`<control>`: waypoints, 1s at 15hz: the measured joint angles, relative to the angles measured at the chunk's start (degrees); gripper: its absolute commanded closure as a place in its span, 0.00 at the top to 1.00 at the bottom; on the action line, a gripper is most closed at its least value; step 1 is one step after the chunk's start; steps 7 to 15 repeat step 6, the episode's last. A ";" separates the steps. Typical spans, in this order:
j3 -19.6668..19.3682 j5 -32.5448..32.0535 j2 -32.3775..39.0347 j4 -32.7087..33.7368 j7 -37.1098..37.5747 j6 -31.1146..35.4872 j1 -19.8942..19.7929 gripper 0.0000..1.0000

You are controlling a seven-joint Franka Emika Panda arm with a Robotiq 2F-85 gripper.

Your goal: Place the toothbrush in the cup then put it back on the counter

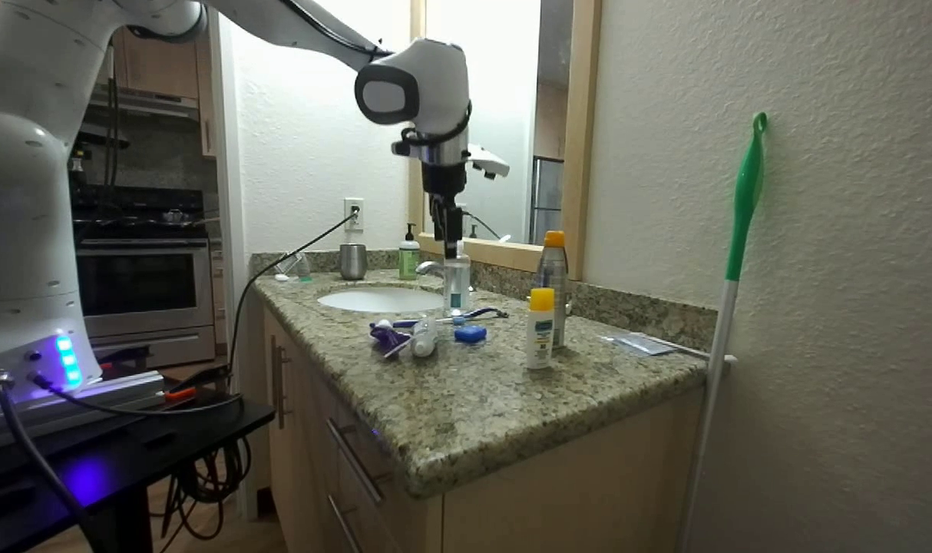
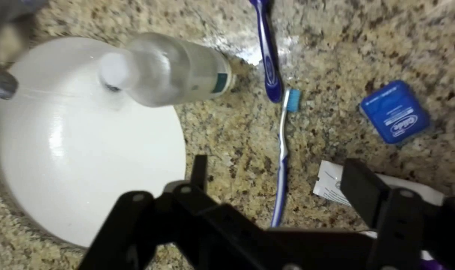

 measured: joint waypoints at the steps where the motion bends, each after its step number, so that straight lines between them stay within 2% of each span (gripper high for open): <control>1: -0.01 -0.40 -3.53 -0.26 -0.87 0.03 -0.27 1.00; 6: -0.06 -5.58 -21.31 -3.82 -8.33 0.14 -2.07 1.00; 15: -0.06 -5.58 -21.31 -3.82 -8.33 0.14 -2.07 1.00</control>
